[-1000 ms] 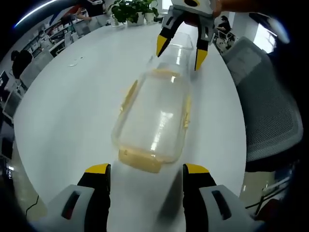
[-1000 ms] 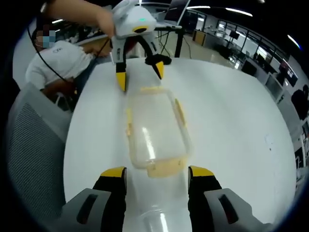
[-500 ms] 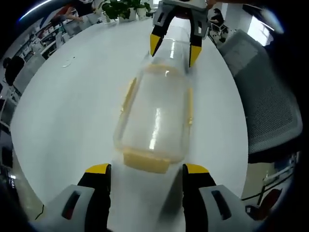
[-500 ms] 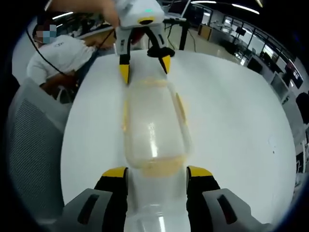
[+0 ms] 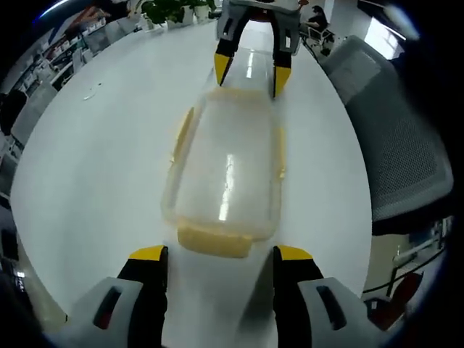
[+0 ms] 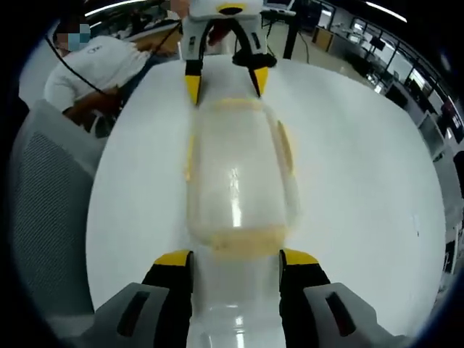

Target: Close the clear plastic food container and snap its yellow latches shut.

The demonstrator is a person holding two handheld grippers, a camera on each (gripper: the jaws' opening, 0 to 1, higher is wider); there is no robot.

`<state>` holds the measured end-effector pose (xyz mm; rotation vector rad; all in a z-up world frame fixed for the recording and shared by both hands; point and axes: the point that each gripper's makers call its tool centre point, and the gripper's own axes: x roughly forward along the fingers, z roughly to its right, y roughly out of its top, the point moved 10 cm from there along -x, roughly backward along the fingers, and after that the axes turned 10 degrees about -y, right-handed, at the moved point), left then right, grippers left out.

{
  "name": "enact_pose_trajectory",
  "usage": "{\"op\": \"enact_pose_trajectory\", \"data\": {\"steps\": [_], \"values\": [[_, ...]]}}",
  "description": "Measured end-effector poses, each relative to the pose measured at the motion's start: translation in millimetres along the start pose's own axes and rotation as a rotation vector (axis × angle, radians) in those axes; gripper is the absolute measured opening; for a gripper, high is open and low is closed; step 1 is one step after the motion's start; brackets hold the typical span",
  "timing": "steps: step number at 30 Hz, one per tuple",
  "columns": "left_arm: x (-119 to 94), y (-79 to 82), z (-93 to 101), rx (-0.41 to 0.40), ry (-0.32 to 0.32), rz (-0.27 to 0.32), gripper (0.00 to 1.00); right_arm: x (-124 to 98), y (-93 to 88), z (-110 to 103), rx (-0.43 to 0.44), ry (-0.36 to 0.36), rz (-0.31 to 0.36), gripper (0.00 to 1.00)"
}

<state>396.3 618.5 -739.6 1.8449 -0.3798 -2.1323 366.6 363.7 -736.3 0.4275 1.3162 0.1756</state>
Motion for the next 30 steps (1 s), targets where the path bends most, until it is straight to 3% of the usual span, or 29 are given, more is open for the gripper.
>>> {"op": "enact_pose_trajectory", "data": {"steps": [18, 26, 30], "values": [[5, 5.5, -1.5, 0.024, -0.016, -0.016, 0.57, 8, 3.0, 6, -0.045, 0.020, -0.061, 0.43], [5, 4.0, -2.3, 0.027, -0.018, -0.017, 0.54, 9, 8.6, 9, -0.040, 0.011, -0.047, 0.43], [5, 5.1, -2.4, 0.032, -0.020, -0.023, 0.52, 13, 8.9, 6, -0.086, 0.015, -0.076, 0.41]]}}
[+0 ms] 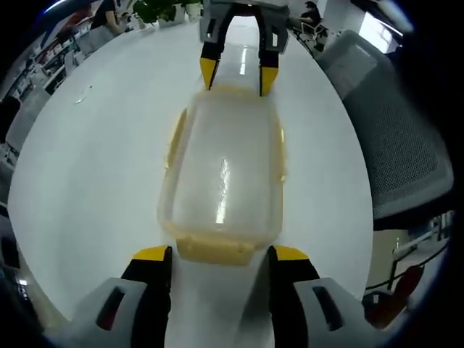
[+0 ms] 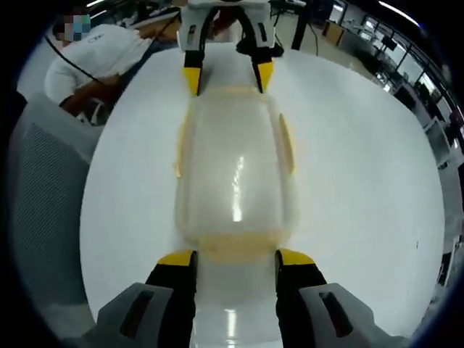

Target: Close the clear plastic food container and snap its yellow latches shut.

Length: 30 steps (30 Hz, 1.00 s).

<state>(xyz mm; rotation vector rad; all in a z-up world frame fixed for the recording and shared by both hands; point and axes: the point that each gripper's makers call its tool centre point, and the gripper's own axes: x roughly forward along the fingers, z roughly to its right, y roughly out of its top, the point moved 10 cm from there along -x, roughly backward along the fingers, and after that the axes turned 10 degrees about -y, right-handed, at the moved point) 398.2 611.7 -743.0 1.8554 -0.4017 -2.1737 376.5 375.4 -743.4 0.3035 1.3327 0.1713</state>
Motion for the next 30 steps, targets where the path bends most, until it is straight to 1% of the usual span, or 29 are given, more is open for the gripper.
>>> {"op": "enact_pose_trajectory", "data": {"steps": [1, 2, 7, 8, 9, 13, 15, 16, 18, 20, 26, 30], "values": [[0.1, 0.3, -0.2, 0.000, 0.000, 0.000, 0.52, 0.0, -0.1, 0.4, -0.010, 0.003, -0.010, 0.40], [0.0, 1.1, 0.0, 0.000, -0.001, 0.001, 0.50, 0.0, 1.6, 1.5, 0.030, 0.000, -0.003, 0.39], [0.6, 2.8, 0.5, 0.016, -0.008, -0.010, 0.49, 1.7, 3.1, 2.9, 0.049, 0.009, -0.025, 0.39], [0.7, 3.6, 0.6, 0.037, -0.017, -0.015, 0.48, 1.9, 3.1, 3.1, 0.052, 0.012, -0.029, 0.39], [0.8, 3.7, 0.4, 0.029, -0.014, -0.017, 0.48, 2.0, 3.7, 3.2, 0.057, 0.015, -0.032, 0.39], [0.2, 4.5, -0.7, 0.040, -0.019, -0.035, 0.46, 2.3, 3.0, 2.6, 0.071, 0.008, -0.032, 0.39], [-2.2, 2.8, -2.5, 0.055, -0.024, -0.039, 0.39, 1.5, 1.5, 1.5, 0.068, 0.007, -0.022, 0.38], [-4.7, 2.1, -2.9, 0.070, -0.029, -0.025, 0.39, 1.4, 0.7, 1.2, 0.060, 0.005, -0.015, 0.38], [-4.8, 0.7, -4.5, 0.059, -0.027, -0.011, 0.39, 0.8, 0.2, 2.0, 0.076, 0.007, -0.006, 0.38], [-4.0, 1.3, -4.0, 0.060, -0.027, -0.010, 0.39, 1.3, 0.2, 2.5, 0.082, 0.007, -0.004, 0.38], [-1.9, 3.8, -3.9, 0.061, -0.025, -0.019, 0.39, 1.0, 2.0, 2.6, 0.062, 0.009, -0.027, 0.38], [-3.2, 4.6, -2.9, 0.067, -0.018, -0.027, 0.39, -1.5, 2.8, 0.6, 0.056, -0.003, -0.020, 0.38]]}}
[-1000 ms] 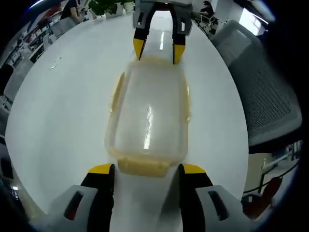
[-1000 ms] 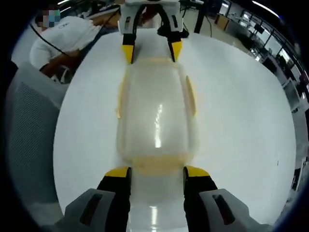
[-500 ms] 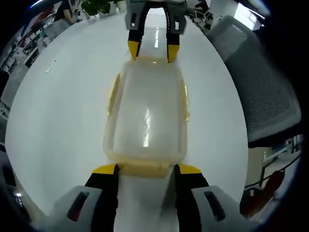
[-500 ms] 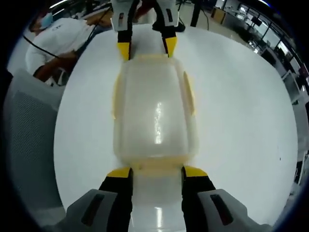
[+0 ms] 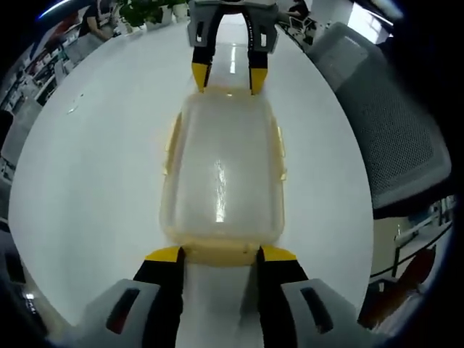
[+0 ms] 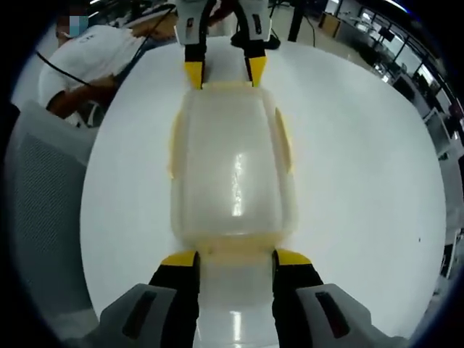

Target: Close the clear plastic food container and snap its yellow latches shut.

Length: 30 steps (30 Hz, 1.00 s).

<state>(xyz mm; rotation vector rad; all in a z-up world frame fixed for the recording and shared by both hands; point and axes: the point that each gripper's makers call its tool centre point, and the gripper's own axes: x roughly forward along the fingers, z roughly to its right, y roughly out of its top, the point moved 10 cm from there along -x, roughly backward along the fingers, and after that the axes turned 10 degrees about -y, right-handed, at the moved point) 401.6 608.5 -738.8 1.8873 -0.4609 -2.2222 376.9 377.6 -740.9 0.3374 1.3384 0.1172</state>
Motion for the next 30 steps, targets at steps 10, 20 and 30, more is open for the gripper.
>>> {"op": "enact_pose_trajectory", "data": {"steps": [10, 20, 30], "values": [[-8, -2.3, 9.7, -0.006, -0.004, 0.003, 0.38, -3, 2.7, -5, -0.002, 0.022, 0.018, 0.38], [-20, 1.9, 18.1, -0.019, 0.005, 0.032, 0.38, -22, 4.5, -4, 0.008, 0.030, 0.038, 0.38], [-39, 12.8, 22.2, -0.010, 0.024, 0.041, 0.38, -42, 7.5, 0, -0.004, 0.010, 0.040, 0.38]]}}
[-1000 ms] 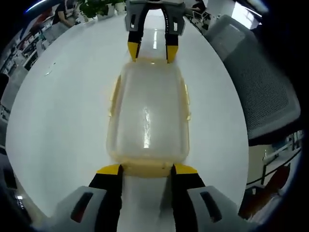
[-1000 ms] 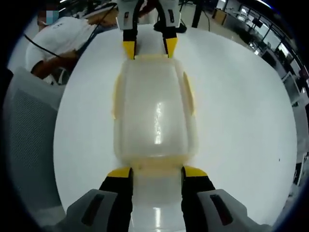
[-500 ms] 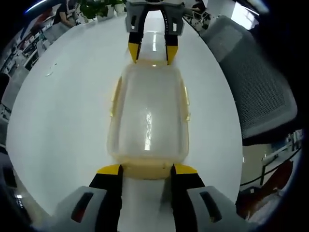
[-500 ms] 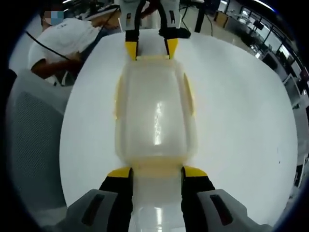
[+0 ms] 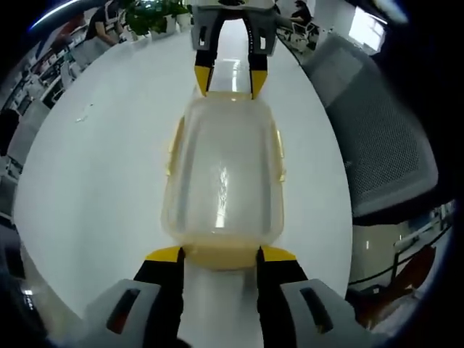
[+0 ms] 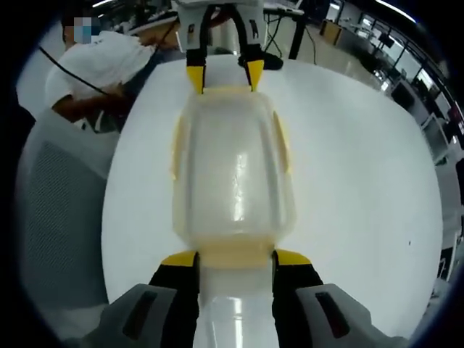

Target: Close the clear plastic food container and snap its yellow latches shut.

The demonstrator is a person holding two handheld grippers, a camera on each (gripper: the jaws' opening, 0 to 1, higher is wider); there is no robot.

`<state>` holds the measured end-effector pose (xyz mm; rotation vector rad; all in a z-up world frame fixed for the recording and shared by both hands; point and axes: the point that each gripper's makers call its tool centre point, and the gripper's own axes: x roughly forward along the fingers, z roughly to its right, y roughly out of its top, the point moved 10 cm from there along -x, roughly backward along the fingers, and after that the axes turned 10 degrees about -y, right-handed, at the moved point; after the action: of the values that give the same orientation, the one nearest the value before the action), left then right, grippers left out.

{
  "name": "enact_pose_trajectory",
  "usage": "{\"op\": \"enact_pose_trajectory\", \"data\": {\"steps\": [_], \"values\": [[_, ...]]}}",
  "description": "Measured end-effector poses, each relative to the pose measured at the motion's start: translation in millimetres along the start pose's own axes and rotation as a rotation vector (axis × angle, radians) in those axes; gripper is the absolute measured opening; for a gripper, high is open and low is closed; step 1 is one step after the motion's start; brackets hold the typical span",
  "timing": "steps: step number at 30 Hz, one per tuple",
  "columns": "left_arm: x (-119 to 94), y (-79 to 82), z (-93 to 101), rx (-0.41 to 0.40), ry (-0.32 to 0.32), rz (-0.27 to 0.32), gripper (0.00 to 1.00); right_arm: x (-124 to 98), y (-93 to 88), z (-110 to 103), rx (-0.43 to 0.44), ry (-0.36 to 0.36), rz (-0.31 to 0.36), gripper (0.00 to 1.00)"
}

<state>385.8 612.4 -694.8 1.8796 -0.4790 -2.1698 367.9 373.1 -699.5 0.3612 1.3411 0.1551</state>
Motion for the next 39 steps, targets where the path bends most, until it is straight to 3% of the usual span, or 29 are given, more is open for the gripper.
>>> {"op": "enact_pose_trajectory", "data": {"steps": [14, 22, 39], "values": [[-22, 16.4, -0.8, 0.016, 0.010, 0.014, 0.38, -28, 1.3, 8, 0.009, 0.000, 0.003, 0.38], [-22, 22.4, -1.7, 0.006, 0.017, 0.027, 0.38, -34, -2.8, 12, 0.001, -0.014, 0.012, 0.38], [-17, 59.9, -18.7, 0.032, 0.021, 0.046, 0.38, -49, -34.5, 30, 0.005, -0.027, -0.023, 0.38]]}}
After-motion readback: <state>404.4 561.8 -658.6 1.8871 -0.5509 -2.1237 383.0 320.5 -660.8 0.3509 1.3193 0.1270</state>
